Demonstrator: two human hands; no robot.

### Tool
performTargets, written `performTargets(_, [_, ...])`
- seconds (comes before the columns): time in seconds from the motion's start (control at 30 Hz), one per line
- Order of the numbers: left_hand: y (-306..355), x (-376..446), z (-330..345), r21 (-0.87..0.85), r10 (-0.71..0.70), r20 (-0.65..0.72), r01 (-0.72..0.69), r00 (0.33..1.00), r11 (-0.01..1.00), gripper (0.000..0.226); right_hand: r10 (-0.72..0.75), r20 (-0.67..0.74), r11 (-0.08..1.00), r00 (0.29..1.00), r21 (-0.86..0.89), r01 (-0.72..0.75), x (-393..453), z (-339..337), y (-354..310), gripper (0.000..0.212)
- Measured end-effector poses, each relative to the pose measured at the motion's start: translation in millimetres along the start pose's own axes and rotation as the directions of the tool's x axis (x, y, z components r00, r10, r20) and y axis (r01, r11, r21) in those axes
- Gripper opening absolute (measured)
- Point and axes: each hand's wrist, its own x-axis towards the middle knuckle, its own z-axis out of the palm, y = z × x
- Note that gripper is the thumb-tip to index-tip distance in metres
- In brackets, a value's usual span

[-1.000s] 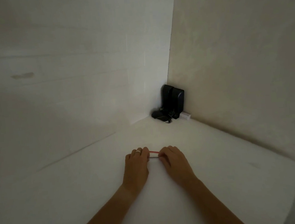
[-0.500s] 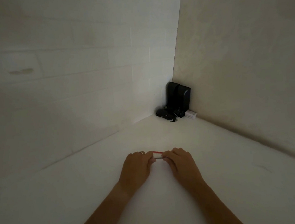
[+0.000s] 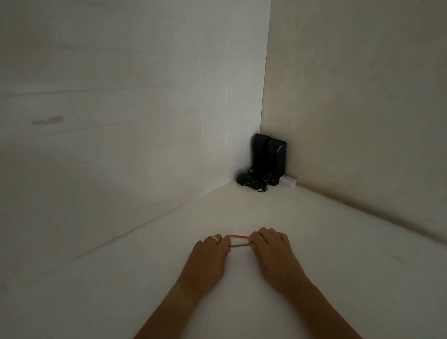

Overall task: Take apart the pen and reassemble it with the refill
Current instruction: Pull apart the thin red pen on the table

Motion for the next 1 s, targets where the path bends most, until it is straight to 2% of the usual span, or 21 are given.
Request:
performTargets(0.1, [6,2,2,-0.016,-0.009,0.008,0.009,1.000,1.000,0.030,-0.062,0.050,0.998,0.997,-0.012,0.063,0,0,-5,0.020])
performTargets(0.2, [9,3,1,-0.047,0.010,0.023,-0.009,1.000,0.999,0.027,-0.045,0.031,0.999,0.998,-0.003,0.045,1,-2,-3,0.025])
performTargets(0.3, [8,2,-1,-0.057,-0.016,0.013,0.017,1.000,0.998,0.026,-0.066,0.032,0.998,0.997,0.015,0.065,1,-2,-2,0.020])
performTargets(0.47, [11,0,-2,-0.047,-0.137,0.026,0.138,0.990,0.989,0.059,-0.091,0.047,0.996,0.995,0.025,0.090,1,2,-2,0.016])
performTargets(0.6, [4,1,-15,0.015,-0.368,0.079,0.368,0.926,0.930,0.076,0.022,-0.031,0.997,0.999,0.073,-0.019,-1,-3,7,0.018])
performTargets(0.7, [7,3,-15,0.019,-0.385,0.001,0.385,0.923,0.923,0.061,0.050,-0.032,0.998,0.998,0.028,-0.049,0,-5,5,0.027])
performTargets(0.8, [3,3,-9,0.012,-0.396,-0.072,0.398,0.915,0.917,0.032,0.152,-0.061,0.987,0.986,-0.042,-0.155,1,-5,5,0.023])
performTargets(0.87, [-8,4,-4,-0.095,-0.453,-0.090,0.445,0.887,0.890,0.018,0.188,-0.068,0.980,0.980,-0.049,-0.191,0,-3,5,0.026])
performTargets(0.93, [-19,5,1,-0.276,-0.522,-0.071,0.486,0.850,0.829,0.019,0.184,-0.066,0.982,0.981,-0.034,-0.187,-1,-1,4,0.027])
performTargets(1.0, [-24,7,2,-0.367,-0.548,-0.051,0.495,0.835,0.788,0.032,0.180,-0.056,0.983,0.982,-0.012,-0.181,-1,2,4,0.023])
